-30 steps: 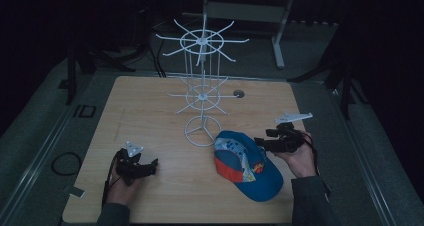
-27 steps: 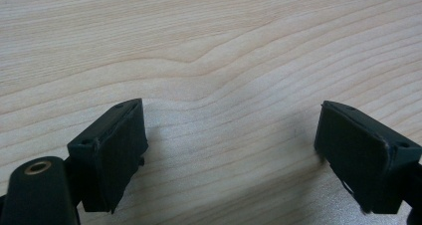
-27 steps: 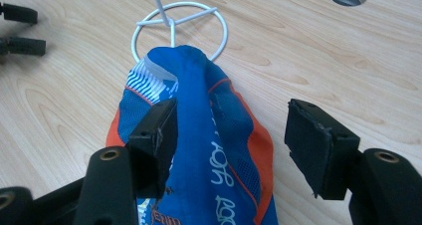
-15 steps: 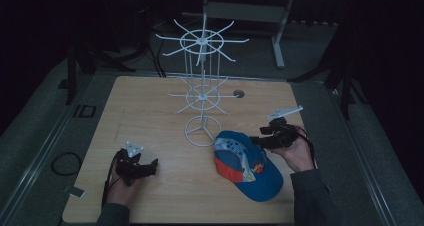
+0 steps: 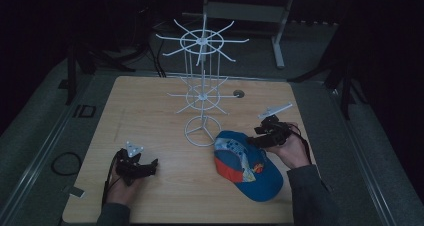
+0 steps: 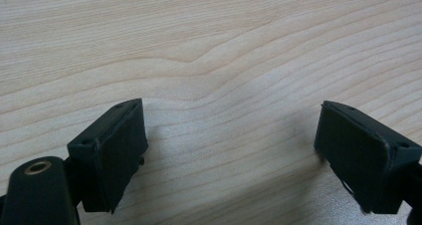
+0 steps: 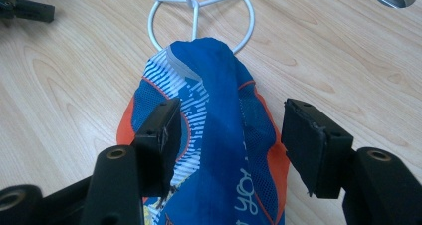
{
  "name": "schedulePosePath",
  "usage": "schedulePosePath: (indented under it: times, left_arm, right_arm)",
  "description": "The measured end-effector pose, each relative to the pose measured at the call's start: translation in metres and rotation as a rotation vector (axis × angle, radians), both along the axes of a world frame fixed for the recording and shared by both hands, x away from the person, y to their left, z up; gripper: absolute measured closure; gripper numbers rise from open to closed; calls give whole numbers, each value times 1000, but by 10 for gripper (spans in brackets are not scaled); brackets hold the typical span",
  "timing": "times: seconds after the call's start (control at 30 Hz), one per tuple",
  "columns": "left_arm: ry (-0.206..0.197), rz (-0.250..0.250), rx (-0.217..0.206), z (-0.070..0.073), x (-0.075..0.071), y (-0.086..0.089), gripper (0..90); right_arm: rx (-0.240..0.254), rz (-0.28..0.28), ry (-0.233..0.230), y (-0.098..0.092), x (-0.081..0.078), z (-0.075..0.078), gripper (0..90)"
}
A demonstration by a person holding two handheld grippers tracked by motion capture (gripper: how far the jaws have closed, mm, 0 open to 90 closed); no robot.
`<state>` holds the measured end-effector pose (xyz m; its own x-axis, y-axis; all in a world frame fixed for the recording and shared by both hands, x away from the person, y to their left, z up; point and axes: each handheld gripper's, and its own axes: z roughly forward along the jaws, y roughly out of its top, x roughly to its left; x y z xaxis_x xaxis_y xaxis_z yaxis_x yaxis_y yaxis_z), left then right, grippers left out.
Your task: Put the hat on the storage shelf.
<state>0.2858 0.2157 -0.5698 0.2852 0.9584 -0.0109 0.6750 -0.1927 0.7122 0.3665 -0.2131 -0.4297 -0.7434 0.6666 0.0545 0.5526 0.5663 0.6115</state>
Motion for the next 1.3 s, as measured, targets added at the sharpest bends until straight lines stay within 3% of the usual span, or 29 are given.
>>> schedulePosePath:
  times: [0.23,0.93,1.3]
  left_arm:
    - [1,0,0,0,0,0,134]
    - [2,-2,2,0,0,0,134]
    - [2,-2,2,0,0,0,134]
  right_arm:
    - [-16,4,-3,6,6,-3,413]
    - [-69,42,44,23,20,-19,410]
    - [-78,65,59,30,20,-23,404]
